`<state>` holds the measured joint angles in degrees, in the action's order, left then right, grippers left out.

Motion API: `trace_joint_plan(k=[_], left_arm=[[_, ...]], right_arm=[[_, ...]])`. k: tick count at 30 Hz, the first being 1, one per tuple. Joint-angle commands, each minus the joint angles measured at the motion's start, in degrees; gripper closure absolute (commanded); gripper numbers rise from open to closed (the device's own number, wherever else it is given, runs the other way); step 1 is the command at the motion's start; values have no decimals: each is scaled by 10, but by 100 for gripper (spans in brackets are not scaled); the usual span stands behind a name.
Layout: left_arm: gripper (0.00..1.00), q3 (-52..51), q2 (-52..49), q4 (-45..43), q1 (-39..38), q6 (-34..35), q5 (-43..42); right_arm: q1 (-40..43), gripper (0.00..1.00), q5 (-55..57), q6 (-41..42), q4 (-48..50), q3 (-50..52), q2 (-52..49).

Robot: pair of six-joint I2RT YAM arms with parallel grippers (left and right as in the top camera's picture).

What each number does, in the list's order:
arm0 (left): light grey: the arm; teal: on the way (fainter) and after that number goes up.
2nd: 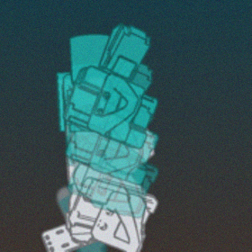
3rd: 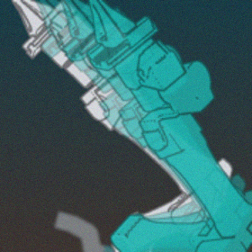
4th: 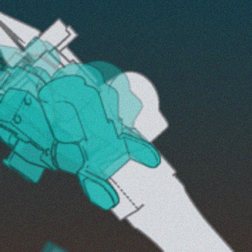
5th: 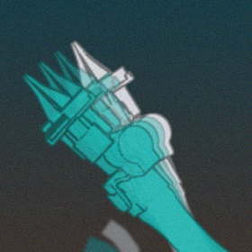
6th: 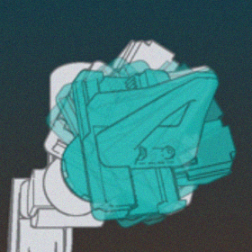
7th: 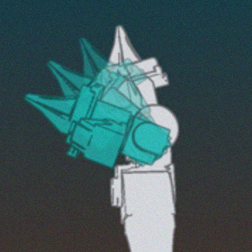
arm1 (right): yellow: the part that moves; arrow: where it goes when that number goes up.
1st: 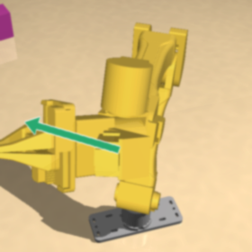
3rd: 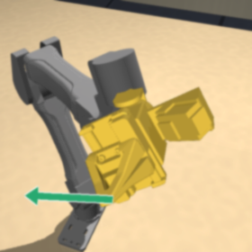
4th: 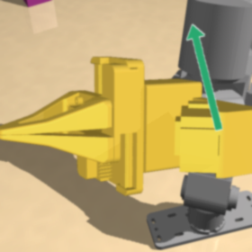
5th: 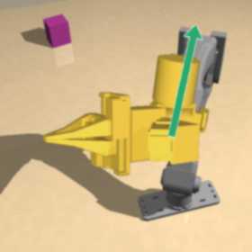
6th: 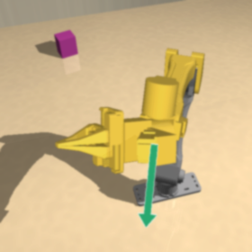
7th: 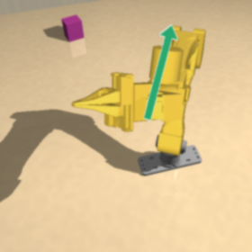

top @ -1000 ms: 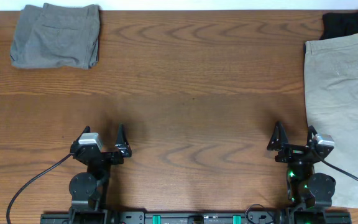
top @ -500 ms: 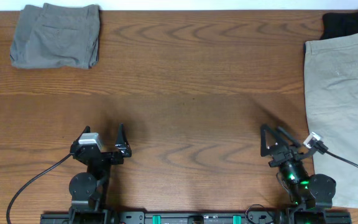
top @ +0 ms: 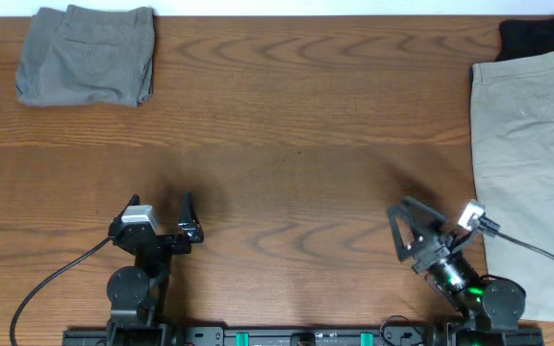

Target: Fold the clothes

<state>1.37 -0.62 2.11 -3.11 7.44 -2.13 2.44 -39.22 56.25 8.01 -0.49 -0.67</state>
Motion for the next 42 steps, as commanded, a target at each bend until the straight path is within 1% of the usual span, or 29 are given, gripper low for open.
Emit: trace_joint_plan(k=[1, 5, 10, 14, 21, 23, 27, 30, 32, 33, 37, 42], left_arm=[[2, -11, 4, 19, -2, -6, 15], [2, -11, 4, 19, -2, -6, 15], [2, -11, 4, 19, -2, -6, 15], [2, -11, 4, 19, -2, -6, 15], [2, -11, 4, 19, -2, -6, 15], [2, -11, 4, 19, -2, -6, 16], [2, -11, 4, 19, -2, -6, 15], [2, -11, 4, 19, -2, -6, 15], [2, -11, 4, 19, -2, -6, 15], [2, -11, 4, 19, -2, -6, 15], [2, -11, 4, 19, -2, -6, 15], [2, -11, 4, 19, -2, -6, 15]], right_arm=[[9, 1, -10, -100, 3, -25, 1], [9, 1, 57, -193, -21, -83, -32], [9, 1, 155, -334, -91, -205, -160], [9, 1, 178, -414, -135, -328, -302], [9, 1, 344, -483, -278, -562, -576], [9, 1, 395, -507, -331, -635, -662], [9, 1, 492, -567, -482, -806, -838], [9, 1, 595, -572, -548, -903, -937], [10, 1, 642, -573, -556, -940, -982], [11, 1, 647, -580, -551, -949, -998], [13, 1, 645, -643, -524, -963, -1058], [23, 1, 647, -653, -501, -964, -1128]])
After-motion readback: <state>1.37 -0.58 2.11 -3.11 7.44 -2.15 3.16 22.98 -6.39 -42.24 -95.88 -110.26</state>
